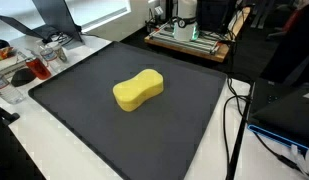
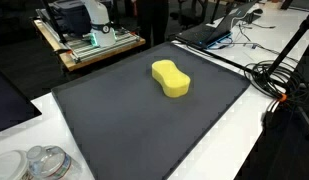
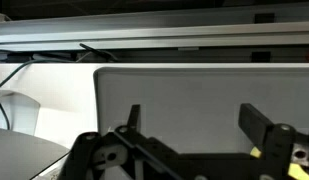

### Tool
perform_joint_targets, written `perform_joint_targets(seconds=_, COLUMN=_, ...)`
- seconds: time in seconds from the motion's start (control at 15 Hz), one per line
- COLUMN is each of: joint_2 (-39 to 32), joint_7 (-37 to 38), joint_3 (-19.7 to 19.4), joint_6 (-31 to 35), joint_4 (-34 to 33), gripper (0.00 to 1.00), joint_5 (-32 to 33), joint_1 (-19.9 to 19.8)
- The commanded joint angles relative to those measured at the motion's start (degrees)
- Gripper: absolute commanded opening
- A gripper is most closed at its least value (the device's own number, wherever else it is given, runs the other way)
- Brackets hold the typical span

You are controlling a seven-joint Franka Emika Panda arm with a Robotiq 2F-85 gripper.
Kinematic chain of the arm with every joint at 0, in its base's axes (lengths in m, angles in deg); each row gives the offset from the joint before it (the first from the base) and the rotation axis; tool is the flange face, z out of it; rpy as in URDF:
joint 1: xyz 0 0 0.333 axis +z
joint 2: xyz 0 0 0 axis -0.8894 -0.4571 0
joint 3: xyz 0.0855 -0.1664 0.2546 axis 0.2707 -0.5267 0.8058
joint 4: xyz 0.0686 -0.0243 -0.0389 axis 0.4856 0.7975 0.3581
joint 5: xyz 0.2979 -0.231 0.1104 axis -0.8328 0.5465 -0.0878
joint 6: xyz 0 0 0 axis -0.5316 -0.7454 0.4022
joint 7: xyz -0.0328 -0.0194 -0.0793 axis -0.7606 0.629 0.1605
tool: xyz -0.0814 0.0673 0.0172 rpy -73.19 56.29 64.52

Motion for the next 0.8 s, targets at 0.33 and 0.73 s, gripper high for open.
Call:
perform_joint_targets(seconds=0.33, joint_2=0.02, joint_7=0.57, joint_3=-1.01, joint_6=-0.32, joint_4=-0.13, gripper=1.0, joint_5=0.54, joint_1=1.27)
perform_joint_targets(seconds=0.73, joint_2=-3.94, joint_7=1.65, joint_3=5.13, joint_6=2.0, joint_4=-6.41, gripper=1.0, joint_5=-1.95, joint_1=8.96)
